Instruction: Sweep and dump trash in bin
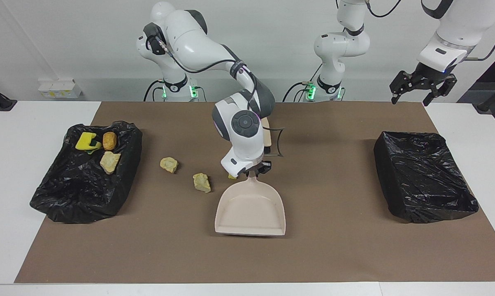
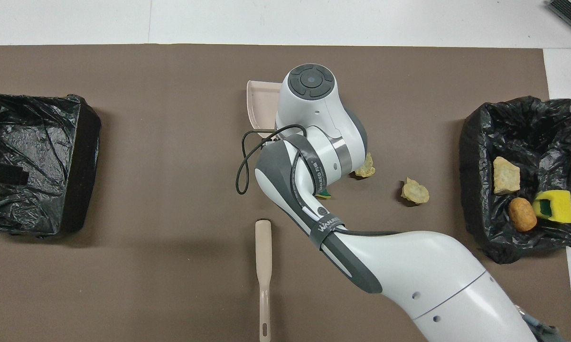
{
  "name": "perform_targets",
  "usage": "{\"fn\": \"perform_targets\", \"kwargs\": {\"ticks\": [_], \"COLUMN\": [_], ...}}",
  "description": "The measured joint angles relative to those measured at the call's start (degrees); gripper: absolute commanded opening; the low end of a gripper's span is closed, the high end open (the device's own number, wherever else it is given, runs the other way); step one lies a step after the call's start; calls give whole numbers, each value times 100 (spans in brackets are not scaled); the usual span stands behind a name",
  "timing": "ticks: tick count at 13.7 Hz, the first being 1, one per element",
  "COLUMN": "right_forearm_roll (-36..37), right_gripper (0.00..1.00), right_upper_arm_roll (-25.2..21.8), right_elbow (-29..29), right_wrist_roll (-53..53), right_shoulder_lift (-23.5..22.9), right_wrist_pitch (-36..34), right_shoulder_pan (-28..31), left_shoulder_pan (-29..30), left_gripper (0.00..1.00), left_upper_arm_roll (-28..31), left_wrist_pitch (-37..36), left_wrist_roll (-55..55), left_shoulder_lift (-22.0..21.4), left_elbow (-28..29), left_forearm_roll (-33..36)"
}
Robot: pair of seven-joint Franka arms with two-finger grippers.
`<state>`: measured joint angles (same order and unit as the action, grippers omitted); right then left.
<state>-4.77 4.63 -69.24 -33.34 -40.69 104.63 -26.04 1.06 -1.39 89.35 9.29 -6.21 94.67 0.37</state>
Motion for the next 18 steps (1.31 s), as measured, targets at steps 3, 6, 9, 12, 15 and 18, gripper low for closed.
{"fn": "perform_targets", "kwargs": {"ticks": [3,6,9,12,15,18], "right_forearm_roll": [1,1,1,-3,-11,-12], "right_gripper": [100,100,100,100,100,100], "right_upper_arm_roll": [2,2,1,18,59,84], "right_elbow": [100,172,62,-600,-1625,-2481], "right_wrist_roll": [-1,-1,-1,-4,-9,-54], "right_shoulder_lift": [29,174,529,1172,1860,2419], "right_wrist_pitch": [0,-12,-268,-461,-475,-463], "right_shoulder_pan": [-5,-1,9,-18,-122,-414], "left_shoulder_pan": [0,0,0,0,-1,-16], "left_gripper": [100,100,100,100,100,100], "left_upper_arm_roll": [0,0,0,0,-5,-52], "left_wrist_pitch": [0,-1,-1,-1,-7,114], "left_wrist_roll": [0,0,-1,-2,-2,-2], "left_shoulder_lift": [0,0,0,0,0,8], "left_elbow": [0,0,0,0,0,3], "left_forearm_roll": [0,0,0,0,0,-4]}}
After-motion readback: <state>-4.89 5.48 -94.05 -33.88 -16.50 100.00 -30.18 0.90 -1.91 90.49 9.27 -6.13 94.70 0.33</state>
